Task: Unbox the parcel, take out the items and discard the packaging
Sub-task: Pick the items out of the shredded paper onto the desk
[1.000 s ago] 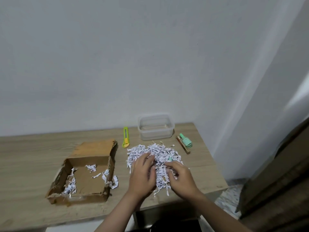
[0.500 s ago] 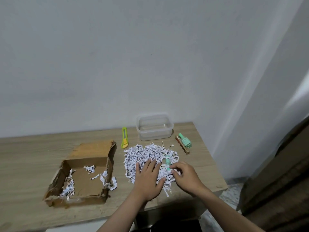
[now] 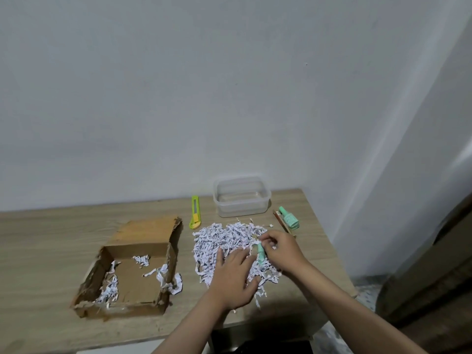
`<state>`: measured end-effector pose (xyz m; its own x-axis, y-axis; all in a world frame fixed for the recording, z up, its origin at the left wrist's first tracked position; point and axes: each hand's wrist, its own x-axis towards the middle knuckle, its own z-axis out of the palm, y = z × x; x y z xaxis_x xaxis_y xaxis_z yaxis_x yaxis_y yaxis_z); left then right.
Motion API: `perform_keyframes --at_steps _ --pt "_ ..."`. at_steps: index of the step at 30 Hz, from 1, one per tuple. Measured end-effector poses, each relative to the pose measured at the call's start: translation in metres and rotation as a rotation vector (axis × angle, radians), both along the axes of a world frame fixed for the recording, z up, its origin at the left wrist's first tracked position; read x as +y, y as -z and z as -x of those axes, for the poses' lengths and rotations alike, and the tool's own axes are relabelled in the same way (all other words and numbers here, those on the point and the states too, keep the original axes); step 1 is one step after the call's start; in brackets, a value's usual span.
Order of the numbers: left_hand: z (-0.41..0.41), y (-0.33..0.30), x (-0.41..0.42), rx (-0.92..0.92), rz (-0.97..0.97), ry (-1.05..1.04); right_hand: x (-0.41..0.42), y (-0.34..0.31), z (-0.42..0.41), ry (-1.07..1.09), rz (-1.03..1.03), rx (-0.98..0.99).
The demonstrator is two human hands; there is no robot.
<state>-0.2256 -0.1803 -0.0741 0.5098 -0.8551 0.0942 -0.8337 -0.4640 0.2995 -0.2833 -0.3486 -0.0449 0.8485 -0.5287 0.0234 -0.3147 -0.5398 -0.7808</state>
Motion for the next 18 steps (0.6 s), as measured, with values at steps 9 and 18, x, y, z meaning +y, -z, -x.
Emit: perform_keyframes --at_steps 9,18 --pt "0.001 0.0 0.013 0.007 0.029 0.073 -0.012 -0.002 -0.009 -0.083 -0.078 0.046" --pt "-0.001 0.002 0.022 -0.004 0.184 0.118 0.013 -0.001 0.017 0.088 -0.108 0.025"
